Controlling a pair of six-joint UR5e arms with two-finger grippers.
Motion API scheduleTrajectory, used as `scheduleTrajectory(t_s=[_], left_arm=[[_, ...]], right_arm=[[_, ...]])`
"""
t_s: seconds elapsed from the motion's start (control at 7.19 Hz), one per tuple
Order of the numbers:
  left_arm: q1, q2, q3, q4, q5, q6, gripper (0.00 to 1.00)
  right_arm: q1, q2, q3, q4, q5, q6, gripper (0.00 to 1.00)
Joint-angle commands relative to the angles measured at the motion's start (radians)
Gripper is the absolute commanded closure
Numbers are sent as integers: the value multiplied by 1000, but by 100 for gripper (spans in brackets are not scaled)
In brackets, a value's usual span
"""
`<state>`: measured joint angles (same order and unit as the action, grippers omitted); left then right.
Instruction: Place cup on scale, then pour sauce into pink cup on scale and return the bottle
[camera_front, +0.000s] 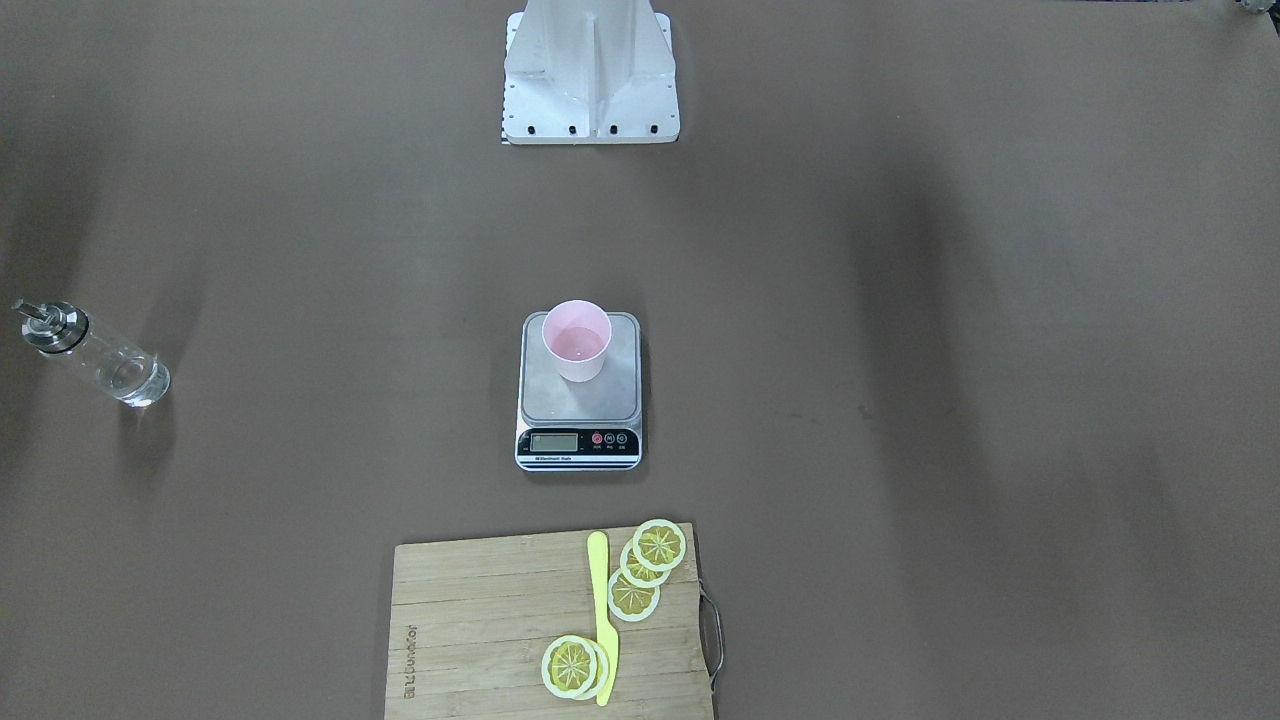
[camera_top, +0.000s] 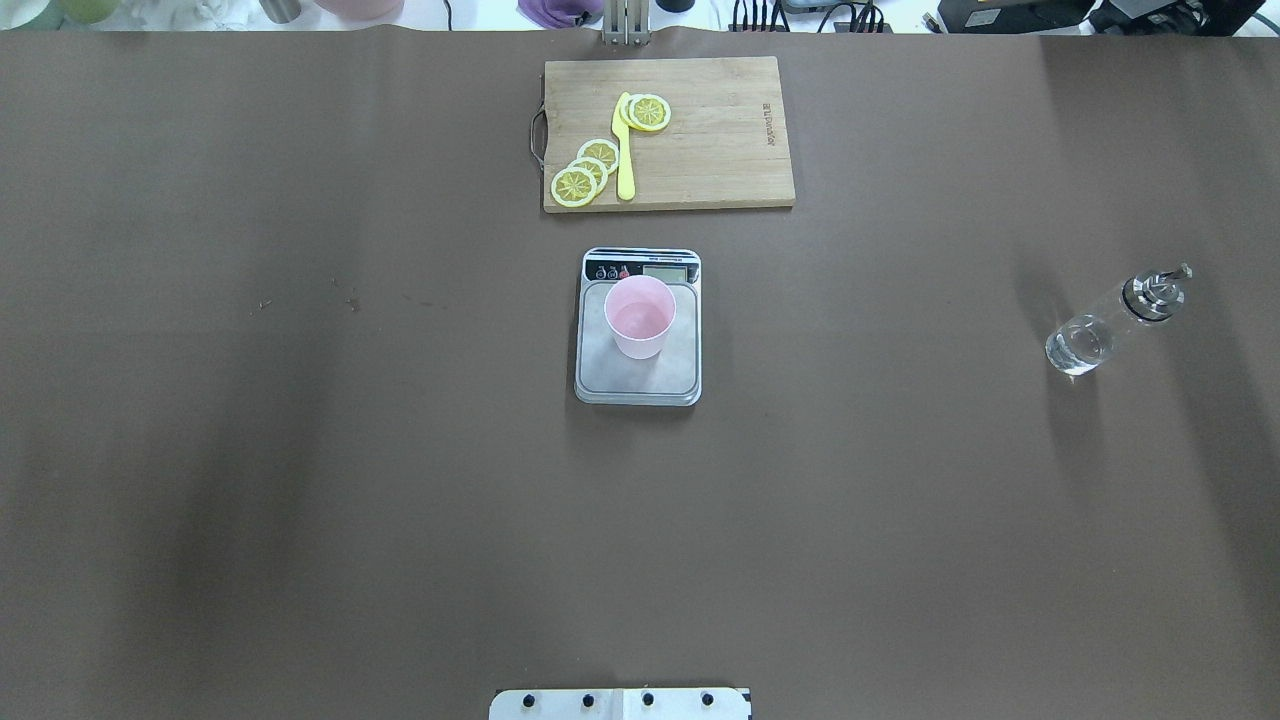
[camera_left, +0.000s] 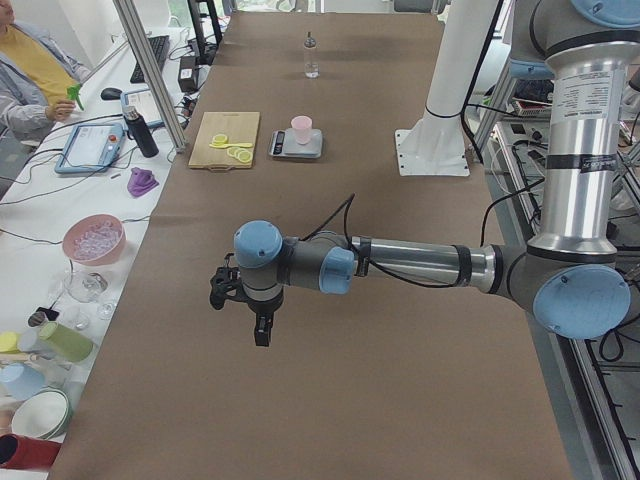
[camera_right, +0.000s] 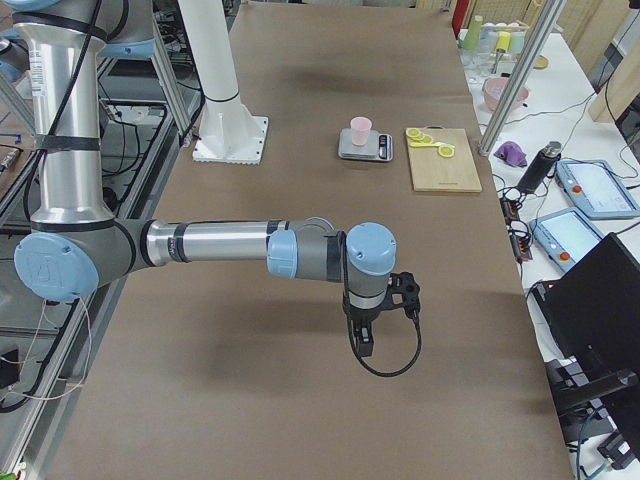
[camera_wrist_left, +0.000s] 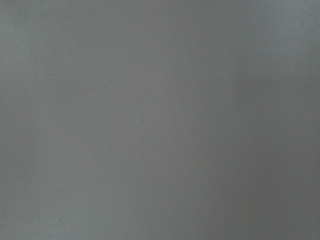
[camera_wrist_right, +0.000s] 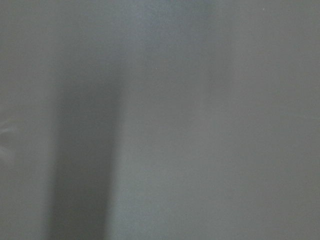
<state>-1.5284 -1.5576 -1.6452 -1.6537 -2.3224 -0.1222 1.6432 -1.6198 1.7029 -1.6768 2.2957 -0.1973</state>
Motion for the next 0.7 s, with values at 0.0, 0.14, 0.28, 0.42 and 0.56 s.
scheduleTrajectory(t_s=[0.0,0.14,0.28,0.42,0.56], left_arm=[[-1,17,-17,25,-15,1,2],[0,7,-10,37,-21,0,2],[1,5,-8,37,-20,0,2],[1,5,-15,37,-23,0,2],[2,4,-15,35,-25,-2,2]], right_arm=[[0,-12,4,0,8,1,0],[0,-15,15,-1,31,-2,0],[0,-23,12,-1,18,-1,0],[0,-22,14,-1,10,2,0],[0,-20,8,-1,-8,7,0]])
